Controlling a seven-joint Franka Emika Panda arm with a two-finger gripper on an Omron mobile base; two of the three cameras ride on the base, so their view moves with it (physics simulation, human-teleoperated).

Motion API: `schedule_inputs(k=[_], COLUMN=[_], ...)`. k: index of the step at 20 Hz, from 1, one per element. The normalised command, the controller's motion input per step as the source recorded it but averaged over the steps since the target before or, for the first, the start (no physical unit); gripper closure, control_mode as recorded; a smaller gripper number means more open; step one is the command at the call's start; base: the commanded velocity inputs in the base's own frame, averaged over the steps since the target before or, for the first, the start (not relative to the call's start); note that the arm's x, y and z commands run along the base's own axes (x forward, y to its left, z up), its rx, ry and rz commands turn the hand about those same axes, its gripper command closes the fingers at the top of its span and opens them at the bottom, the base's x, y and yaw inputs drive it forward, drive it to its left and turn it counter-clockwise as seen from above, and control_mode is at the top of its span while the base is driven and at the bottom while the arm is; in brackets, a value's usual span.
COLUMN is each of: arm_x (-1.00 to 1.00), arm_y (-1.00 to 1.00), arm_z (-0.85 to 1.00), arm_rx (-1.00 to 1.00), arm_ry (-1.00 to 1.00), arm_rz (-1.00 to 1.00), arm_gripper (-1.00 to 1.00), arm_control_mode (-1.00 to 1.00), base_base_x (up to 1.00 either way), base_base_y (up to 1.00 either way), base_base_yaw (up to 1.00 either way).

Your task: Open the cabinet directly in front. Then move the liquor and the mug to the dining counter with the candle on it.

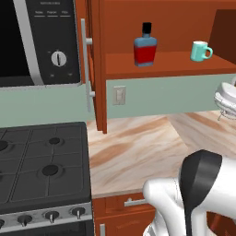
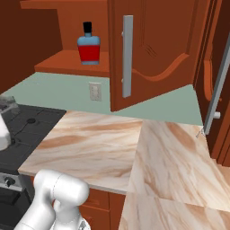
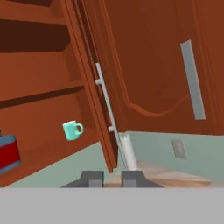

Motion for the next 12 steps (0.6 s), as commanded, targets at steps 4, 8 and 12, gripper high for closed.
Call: schedule_inputs(k=[4,8,12], arm_x=[0.42,0.51,0.46], arm_y=[0.27,0.06,-0.02], arm_z=[0.07,0.0,0.0], arm_rx=[-0.01,0.0,0.0], arm_ry=[0.0,0.0,0.0], arm_rz=[0.0,0.0,0.0], arm_gripper=[-1.0,-1.0,-1.0], arm_control_mode=[-1.0,-1.0,-1.0], base_base_x=[0.0,0.0,0.0], base_base_y=[0.0,0.0,0.0], base_base_yaw=[0.0,0.0,0.0])
